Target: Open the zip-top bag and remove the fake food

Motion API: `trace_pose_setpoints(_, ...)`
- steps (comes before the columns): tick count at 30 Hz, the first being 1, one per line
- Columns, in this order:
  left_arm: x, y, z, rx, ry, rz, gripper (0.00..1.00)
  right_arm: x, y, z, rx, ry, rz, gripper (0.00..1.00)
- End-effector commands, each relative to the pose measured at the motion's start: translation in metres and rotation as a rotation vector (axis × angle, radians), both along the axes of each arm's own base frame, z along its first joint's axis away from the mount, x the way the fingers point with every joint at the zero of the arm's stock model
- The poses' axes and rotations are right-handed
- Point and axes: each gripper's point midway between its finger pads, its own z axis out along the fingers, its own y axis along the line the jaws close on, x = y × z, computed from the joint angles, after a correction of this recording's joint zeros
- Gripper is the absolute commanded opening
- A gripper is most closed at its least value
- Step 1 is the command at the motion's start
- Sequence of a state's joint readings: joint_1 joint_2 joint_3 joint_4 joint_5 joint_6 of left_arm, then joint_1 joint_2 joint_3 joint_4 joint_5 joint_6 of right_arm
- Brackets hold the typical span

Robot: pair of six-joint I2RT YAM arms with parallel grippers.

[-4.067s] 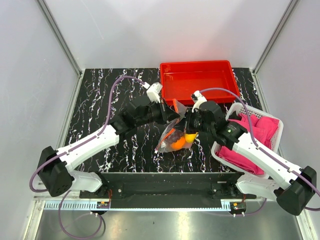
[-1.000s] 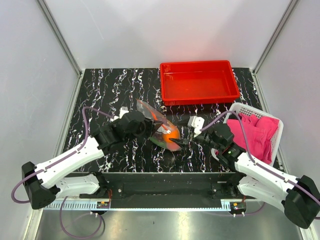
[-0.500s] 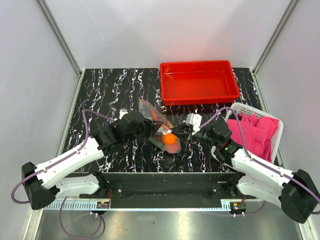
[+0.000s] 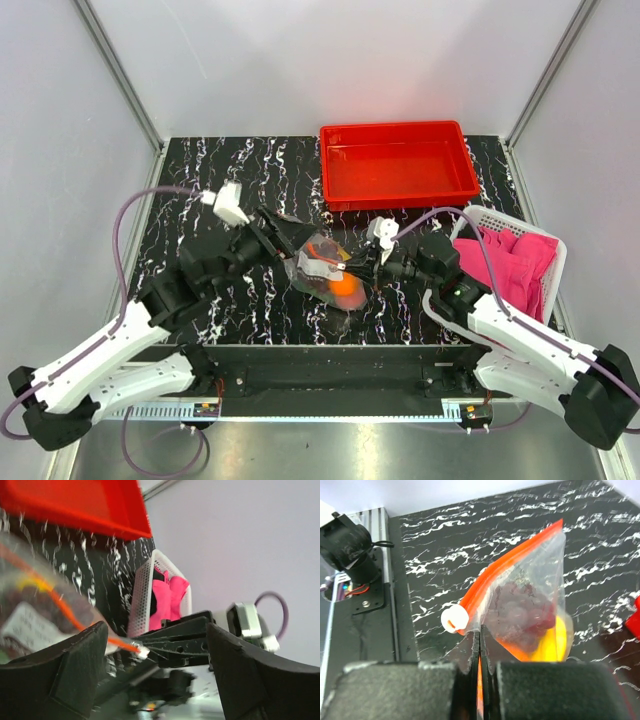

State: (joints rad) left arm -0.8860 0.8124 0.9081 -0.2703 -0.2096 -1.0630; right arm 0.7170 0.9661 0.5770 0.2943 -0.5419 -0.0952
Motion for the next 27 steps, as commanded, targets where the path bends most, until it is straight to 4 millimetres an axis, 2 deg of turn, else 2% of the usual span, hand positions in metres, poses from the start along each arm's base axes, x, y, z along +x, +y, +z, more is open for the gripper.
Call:
trace_pose_setpoints(1, -0.008, -0.034, 0.021, 0.323, -0.384, -0.32, 0.79, -0.007, 0.0, 0.031, 0.018, 0.033, 0.02, 0.0)
trace_pose_setpoints(2, -0.019, -0.045, 0.029, 0.332, -0.409, -0.42, 0.78, -0.011, 0.0, 0.029, 0.009, 0.054, 0.036, 0.0)
trace_pose_setpoints(5, -0.026, -0.063, 0.022, 0.392, -0.479, -0.57, 0.74, -0.008, -0.004, 0.035, 0.027, 0.086, 0.015, 0.0)
trace_pose_setpoints(8, -0.025, -0.072, 0.017, 0.437, -0.538, -0.637, 0.72, -0.003, -0.014, 0.04, 0.048, 0.141, 0.0, 0.0)
trace_pose_setpoints(10, -0.025, -0.073, 0.014, 0.461, -0.569, -0.658, 0.72, -0.003, -0.019, 0.041, 0.057, 0.186, 0.014, 0.0)
trace_pose_setpoints(12, -0.026, -0.074, 0.012, 0.482, -0.607, -0.684, 0.71, 0.007, -0.032, 0.039, 0.065, 0.217, -0.008, 0.0)
trace_pose_setpoints(14, -0.028, -0.075, 0.01, 0.495, -0.627, -0.708, 0.7, 0.006, -0.037, 0.036, 0.066, 0.247, 0.016, 0.0)
trace_pose_setpoints(19, -0.03, -0.082, -0.004, 0.537, -0.691, -0.792, 0.71, -0.006, -0.036, 0.034, 0.056, 0.275, 0.097, 0.0)
trace_pose_setpoints(22, -0.023, -0.085, -0.014, 0.582, -0.731, -0.808, 0.71, -0.011, -0.034, 0.034, 0.055, 0.307, 0.136, 0.0)
trace_pose_setpoints(25, -0.019, -0.089, -0.021, 0.624, -0.788, -0.819, 0.66, -0.011, -0.032, 0.036, 0.058, 0.346, 0.147, 0.0)
trace_pose_setpoints(26, -0.018, -0.089, -0.022, 0.638, -0.812, -0.821, 0.59, -0.011, -0.032, 0.036, 0.058, 0.354, 0.151, 0.0)
trace_pose_setpoints(27, -0.017, -0.09, -0.024, 0.645, -0.824, -0.82, 0.57, -0.011, -0.031, 0.038, 0.06, 0.358, 0.155, 0.0)
